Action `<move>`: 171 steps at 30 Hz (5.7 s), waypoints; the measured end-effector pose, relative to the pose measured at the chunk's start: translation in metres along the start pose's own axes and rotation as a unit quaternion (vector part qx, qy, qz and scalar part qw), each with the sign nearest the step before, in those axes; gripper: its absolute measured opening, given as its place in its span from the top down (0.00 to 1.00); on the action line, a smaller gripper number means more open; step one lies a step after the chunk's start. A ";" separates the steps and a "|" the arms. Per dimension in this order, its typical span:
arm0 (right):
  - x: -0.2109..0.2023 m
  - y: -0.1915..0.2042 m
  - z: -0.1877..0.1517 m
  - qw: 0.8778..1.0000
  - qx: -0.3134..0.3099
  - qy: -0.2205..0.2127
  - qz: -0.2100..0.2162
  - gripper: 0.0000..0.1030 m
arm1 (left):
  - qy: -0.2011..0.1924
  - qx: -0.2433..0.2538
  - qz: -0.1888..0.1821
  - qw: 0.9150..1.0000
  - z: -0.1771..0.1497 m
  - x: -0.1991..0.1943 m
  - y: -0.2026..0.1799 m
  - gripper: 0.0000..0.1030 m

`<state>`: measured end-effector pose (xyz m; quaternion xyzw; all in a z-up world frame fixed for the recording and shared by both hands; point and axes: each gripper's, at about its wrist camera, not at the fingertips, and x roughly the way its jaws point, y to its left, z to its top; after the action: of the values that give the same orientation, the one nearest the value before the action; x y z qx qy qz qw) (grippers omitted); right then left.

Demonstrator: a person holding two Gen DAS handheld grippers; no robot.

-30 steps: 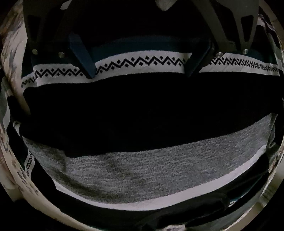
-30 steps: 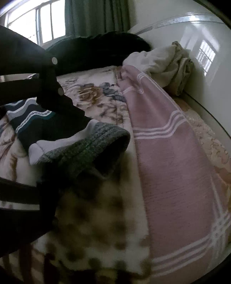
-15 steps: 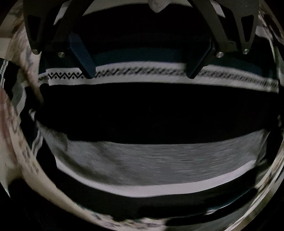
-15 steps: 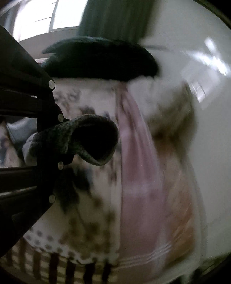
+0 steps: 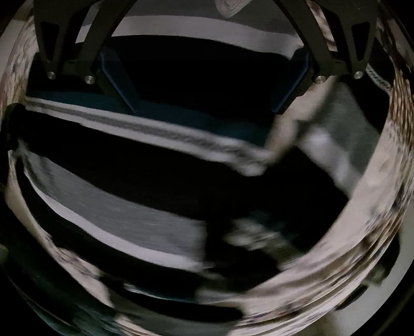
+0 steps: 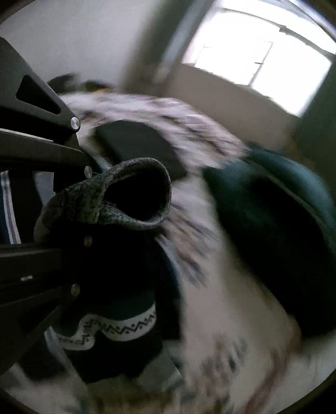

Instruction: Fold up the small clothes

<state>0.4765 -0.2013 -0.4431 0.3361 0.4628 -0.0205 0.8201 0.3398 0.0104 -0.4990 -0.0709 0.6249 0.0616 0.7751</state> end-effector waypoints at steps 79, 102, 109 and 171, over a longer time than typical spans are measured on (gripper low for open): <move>-0.017 -0.170 -0.051 0.949 -0.057 0.118 -0.287 0.02 | -0.141 0.119 -0.171 0.968 0.070 -0.048 -0.171 0.92; 0.064 -0.126 -0.008 0.979 -0.051 0.180 -0.077 0.43 | -0.096 -0.067 0.003 0.993 0.108 -0.037 0.095 0.03; 0.040 -0.116 0.002 0.983 -0.063 0.127 -0.114 0.93 | -0.108 -0.104 -0.005 0.989 0.122 -0.034 0.113 0.03; 0.053 -0.133 -0.034 0.942 -0.144 0.151 -0.263 0.49 | -0.027 0.102 0.051 0.993 0.164 0.031 0.055 0.01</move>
<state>0.4361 -0.2701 -0.5667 0.0802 0.6507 -0.1174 0.7459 0.4931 0.0954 -0.4969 0.0423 0.6097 0.0388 0.7905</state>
